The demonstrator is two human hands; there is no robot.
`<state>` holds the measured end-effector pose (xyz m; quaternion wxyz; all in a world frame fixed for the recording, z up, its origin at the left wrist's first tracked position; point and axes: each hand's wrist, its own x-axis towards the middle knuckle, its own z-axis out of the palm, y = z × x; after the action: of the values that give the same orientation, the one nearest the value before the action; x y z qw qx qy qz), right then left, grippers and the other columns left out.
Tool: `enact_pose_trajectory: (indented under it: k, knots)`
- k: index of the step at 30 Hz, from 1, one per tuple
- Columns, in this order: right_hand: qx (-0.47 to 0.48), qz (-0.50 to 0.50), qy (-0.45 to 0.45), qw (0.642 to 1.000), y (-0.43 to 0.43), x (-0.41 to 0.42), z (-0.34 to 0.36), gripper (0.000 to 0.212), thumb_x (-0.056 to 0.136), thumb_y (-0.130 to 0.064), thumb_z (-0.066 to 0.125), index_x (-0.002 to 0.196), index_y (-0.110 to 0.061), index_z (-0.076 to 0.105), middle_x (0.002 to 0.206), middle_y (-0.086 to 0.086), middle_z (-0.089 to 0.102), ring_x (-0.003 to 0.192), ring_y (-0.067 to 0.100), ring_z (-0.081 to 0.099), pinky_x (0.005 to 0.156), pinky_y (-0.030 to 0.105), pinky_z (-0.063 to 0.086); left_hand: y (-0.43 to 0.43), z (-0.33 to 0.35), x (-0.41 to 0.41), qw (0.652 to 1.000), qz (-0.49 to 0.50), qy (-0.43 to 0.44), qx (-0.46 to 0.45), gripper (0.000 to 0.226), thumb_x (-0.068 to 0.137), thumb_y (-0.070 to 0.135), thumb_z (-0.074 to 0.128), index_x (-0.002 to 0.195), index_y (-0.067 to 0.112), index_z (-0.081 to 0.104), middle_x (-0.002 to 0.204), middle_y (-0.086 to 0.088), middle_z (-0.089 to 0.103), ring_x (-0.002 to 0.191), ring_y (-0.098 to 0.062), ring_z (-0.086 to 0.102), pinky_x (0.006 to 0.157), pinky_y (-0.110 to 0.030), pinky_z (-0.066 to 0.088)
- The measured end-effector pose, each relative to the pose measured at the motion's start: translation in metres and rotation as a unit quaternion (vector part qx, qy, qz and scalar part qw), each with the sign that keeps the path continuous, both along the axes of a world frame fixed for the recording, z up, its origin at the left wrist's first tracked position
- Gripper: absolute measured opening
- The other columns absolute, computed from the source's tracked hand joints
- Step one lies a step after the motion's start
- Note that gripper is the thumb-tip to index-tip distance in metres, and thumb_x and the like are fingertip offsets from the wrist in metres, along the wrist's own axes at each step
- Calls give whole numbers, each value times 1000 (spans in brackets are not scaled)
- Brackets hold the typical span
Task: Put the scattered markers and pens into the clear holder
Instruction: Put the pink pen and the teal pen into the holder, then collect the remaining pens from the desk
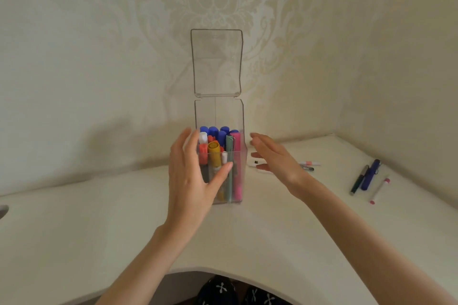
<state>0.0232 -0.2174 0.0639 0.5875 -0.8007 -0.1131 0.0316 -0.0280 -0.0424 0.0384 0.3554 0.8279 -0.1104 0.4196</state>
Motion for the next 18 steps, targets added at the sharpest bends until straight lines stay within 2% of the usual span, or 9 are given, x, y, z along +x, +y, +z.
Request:
enact_pose_trajectory:
  k: [2,3,6,8,10,11,13,15,18]
  knots:
    - [-7,-46,-3,999,-30,4,-7,34,95,-31,46,128,-23,49,131,-2,51,117,17,54,94,32,46,-15,3,-5,995,-37,-73,56,47,84,28,61,124,10,45,128,-7,45,121,-19,44,101,-29,39]
    - [-28,-64,-5,998,-49,5,-9,29,95,-24,48,124,-22,53,128,0,53,116,18,54,95,33,45,-26,4,-6,992,-75,-70,78,39,85,24,58,120,12,48,124,-4,48,113,-13,48,98,-26,40]
    - [-90,-109,-9,990,-106,3,-18,20,93,-14,50,110,-21,58,125,3,56,108,19,55,96,38,44,-62,-4,5,976,-192,37,99,30,86,24,53,114,14,53,114,1,54,96,-1,50,88,-13,41]
    - [-112,-158,-7,981,-139,-1,-25,18,93,-11,49,105,-17,61,120,4,59,96,18,57,83,30,49,-82,-16,25,966,-219,104,94,26,85,19,57,110,12,57,110,-2,56,98,-4,51,86,-17,44]
    - [-156,-218,-3,963,-167,-4,-34,19,93,-10,47,105,-14,62,110,3,60,75,11,54,57,19,46,-97,-27,49,960,-217,149,94,25,83,9,61,107,10,59,109,-5,56,97,-9,54,84,-30,47]
    - [-182,-262,-6,948,-180,-3,-40,20,92,-11,47,106,-12,62,107,5,60,72,12,53,52,22,44,-104,-31,60,957,-212,167,102,26,83,6,60,108,10,59,111,-6,56,99,-14,56,84,-35,48]
    - [-241,-377,-14,894,-203,4,-51,21,92,-17,48,107,-9,60,111,12,59,85,25,57,62,32,47,-119,-34,77,951,-214,189,116,25,84,5,57,109,11,59,113,-6,55,103,-21,57,86,-39,48]
    - [-290,-455,20,842,-219,13,-60,35,91,-33,49,114,-6,54,121,18,52,106,35,53,78,40,46,-135,-36,89,946,-227,201,116,23,86,7,56,108,11,59,113,-5,55,104,-22,56,90,-40,45]
    - [-333,-460,96,817,-226,26,-70,67,86,-57,46,123,-2,47,127,20,49,118,38,45,85,43,45,-155,-42,98,939,-237,216,123,23,86,9,56,108,13,59,113,-3,54,103,-21,55,90,-36,44]
